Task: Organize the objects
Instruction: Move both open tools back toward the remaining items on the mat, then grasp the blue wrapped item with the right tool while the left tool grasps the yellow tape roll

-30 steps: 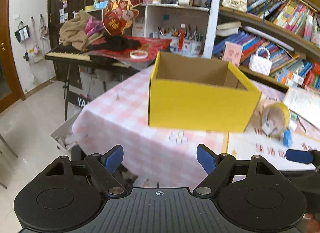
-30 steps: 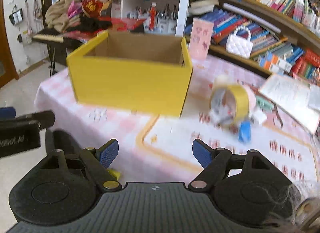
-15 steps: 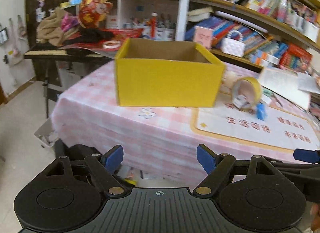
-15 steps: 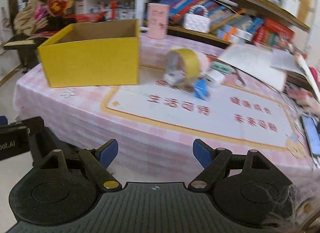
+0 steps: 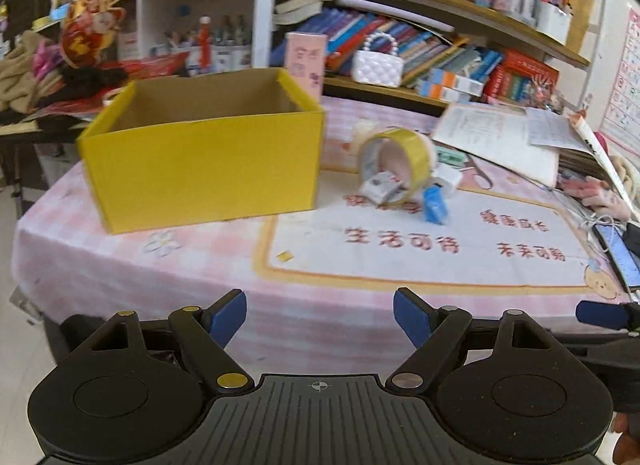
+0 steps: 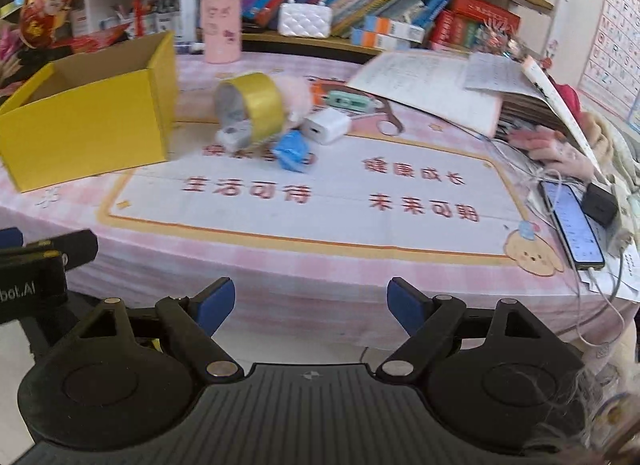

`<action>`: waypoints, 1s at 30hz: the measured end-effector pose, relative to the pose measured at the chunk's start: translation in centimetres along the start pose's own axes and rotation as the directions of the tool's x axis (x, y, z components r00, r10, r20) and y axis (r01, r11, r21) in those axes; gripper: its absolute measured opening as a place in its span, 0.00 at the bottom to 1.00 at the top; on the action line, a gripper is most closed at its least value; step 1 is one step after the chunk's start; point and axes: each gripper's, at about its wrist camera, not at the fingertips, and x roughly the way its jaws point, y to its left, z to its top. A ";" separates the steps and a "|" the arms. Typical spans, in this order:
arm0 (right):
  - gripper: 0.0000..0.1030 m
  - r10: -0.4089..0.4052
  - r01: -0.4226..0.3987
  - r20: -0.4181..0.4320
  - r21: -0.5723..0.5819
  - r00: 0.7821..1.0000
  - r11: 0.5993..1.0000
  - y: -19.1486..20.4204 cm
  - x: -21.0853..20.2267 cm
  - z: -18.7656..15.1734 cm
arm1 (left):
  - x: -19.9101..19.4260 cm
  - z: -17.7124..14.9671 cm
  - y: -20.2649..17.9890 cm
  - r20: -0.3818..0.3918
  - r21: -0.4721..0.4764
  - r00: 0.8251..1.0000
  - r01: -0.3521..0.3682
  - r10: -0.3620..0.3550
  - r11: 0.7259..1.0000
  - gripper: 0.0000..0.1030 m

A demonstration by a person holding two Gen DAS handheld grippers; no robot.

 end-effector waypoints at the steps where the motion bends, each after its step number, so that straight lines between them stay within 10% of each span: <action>1: 0.80 -0.005 0.005 -0.007 0.006 1.000 1.000 -0.5 0.4 0.2 | 0.4 0.3 -0.5 -0.002 0.007 1.000 0.004 -0.004 1.000 0.81; 30: 0.71 0.212 -0.183 0.099 -0.238 0.972 0.954 -3.2 12.8 9.9 | 8.1 6.4 -4.5 -0.043 -0.117 0.970 -0.242 0.238 0.963 0.80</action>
